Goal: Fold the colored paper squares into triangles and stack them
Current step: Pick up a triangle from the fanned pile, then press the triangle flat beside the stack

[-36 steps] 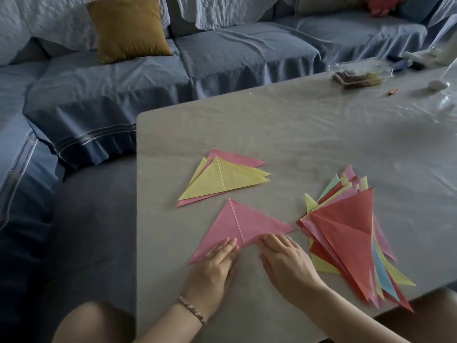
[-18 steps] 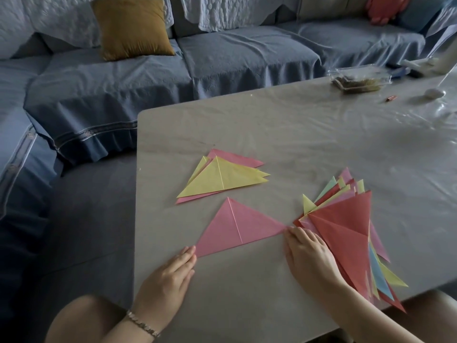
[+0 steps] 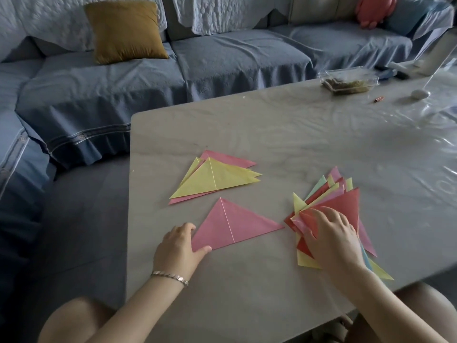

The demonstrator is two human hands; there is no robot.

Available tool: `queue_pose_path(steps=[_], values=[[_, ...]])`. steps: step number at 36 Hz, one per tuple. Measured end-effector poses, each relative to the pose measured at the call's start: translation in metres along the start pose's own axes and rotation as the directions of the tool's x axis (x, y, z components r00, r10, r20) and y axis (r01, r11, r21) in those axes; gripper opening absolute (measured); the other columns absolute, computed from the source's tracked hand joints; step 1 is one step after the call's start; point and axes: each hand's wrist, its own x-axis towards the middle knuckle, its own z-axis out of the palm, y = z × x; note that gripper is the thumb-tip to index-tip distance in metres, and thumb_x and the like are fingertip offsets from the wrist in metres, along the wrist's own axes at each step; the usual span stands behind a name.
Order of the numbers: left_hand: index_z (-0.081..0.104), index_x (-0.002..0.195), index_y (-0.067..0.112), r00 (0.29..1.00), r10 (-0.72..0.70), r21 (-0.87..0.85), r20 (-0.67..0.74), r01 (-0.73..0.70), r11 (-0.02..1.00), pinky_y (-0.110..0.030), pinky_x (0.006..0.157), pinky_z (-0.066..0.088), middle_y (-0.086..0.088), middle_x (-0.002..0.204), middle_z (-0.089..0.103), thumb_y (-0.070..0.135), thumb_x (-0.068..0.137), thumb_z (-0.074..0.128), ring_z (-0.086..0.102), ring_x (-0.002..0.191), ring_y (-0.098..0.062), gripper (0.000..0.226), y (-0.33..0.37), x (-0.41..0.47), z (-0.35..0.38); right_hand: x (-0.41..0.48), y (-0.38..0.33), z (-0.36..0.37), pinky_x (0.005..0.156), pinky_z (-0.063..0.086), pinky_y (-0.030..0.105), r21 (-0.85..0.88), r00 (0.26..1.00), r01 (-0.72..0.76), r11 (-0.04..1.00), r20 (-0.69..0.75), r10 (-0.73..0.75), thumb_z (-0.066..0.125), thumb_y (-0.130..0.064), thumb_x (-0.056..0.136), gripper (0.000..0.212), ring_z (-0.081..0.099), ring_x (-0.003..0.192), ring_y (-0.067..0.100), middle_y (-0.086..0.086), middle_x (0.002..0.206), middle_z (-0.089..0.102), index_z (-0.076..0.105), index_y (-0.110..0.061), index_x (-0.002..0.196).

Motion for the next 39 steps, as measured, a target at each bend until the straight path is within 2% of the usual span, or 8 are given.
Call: queue_pose_path(steps=[6,14,20,26,29,31,34,39], values=[[0.048,0.112,0.018,0.985,-0.124,-0.041,0.121,0.130,0.991,-0.029,0.079,0.045,-0.004,0.108,0.054,0.040,0.072,0.073,0.055,0.099,-0.022,0.053,0.006,0.013,0.002,0.003,0.016,-0.001,0.089,0.043,0.033,-0.172,0.979,-0.051,0.984,0.186,0.083,0.036,-0.061,0.088,0.056,0.052,0.106,0.023,0.003,0.108,0.055,0.054,-0.015,0.114],[0.047,0.071,0.023,0.996,-0.078,-0.149,0.053,0.085,0.985,-0.030,0.066,0.043,-0.001,0.074,0.059,0.026,0.086,0.056,0.060,0.084,-0.029,0.018,0.003,0.014,-0.002,0.007,0.019,-0.011,0.078,0.045,0.029,-0.152,0.975,-0.077,0.985,0.197,0.106,0.040,-0.018,0.092,0.026,0.055,0.104,0.021,0.001,0.113,0.057,0.053,-0.014,0.114],[0.056,0.092,0.008,0.976,0.010,-0.280,-0.220,-0.073,0.957,-0.031,0.061,0.036,-0.008,0.082,0.059,0.021,0.094,0.046,0.057,0.080,-0.031,0.017,0.023,0.043,-0.042,0.001,0.008,-0.015,0.088,0.039,0.028,-0.095,0.982,-0.047,0.994,0.180,0.063,0.036,-0.013,0.093,0.034,0.050,0.112,0.021,0.001,0.119,0.053,0.048,-0.014,0.125],[0.050,0.123,0.008,0.947,-0.042,-0.140,-0.318,-0.003,0.990,-0.039,0.089,0.037,-0.017,0.116,0.055,0.028,0.090,0.055,0.048,0.109,-0.034,0.039,0.029,0.092,-0.060,-0.010,-0.027,-0.023,0.100,0.030,0.025,0.028,0.980,-0.018,0.999,0.196,0.012,0.036,-0.021,0.097,0.040,0.037,0.130,0.019,0.001,0.142,0.040,0.037,-0.016,0.137],[0.052,0.122,0.002,0.927,0.081,-0.107,-0.366,-0.128,0.986,-0.035,0.091,0.033,-0.019,0.115,0.057,0.027,0.087,0.060,0.048,0.108,-0.033,0.044,0.044,0.079,-0.053,-0.014,-0.044,-0.020,0.109,0.019,0.025,0.143,0.981,-0.021,0.990,0.196,-0.008,0.030,-0.022,0.100,0.046,0.021,0.141,0.017,-0.001,0.153,0.024,0.026,-0.019,0.145],[0.057,0.114,0.005,0.972,0.105,-0.356,-0.212,-0.177,0.918,-0.029,0.085,0.038,-0.011,0.104,0.063,0.033,0.086,0.060,0.056,0.098,-0.026,0.040,0.058,0.057,-0.043,-0.016,-0.058,-0.017,0.112,0.017,0.028,0.193,0.982,-0.010,0.981,0.188,-0.026,0.028,-0.022,0.100,0.046,0.015,0.142,0.016,-0.003,0.155,0.018,0.023,-0.022,0.146],[0.057,0.103,0.016,0.949,0.166,-0.644,0.270,0.049,0.764,-0.033,0.085,0.047,-0.003,0.101,0.065,0.048,0.079,0.057,0.062,0.093,-0.019,0.040,0.076,0.021,-0.023,-0.021,-0.077,-0.007,0.112,0.018,0.032,0.232,0.975,0.029,0.972,0.207,-0.078,0.027,-0.022,0.099,0.048,0.012,0.143,0.018,-0.002,0.155,0.015,0.023,-0.024,0.146],[0.061,0.088,0.009,0.942,0.101,-0.791,0.321,0.208,0.575,-0.026,0.060,0.056,-0.004,0.078,0.065,0.018,0.093,0.050,0.064,0.065,-0.012,0.015,0.081,0.003,-0.005,-0.031,-0.098,0.008,0.112,0.022,0.033,0.309,0.924,0.149,0.939,0.293,-0.244,0.029,-0.022,0.095,0.052,0.012,0.142,0.017,-0.004,0.155,0.014,0.020,-0.021,0.147]])
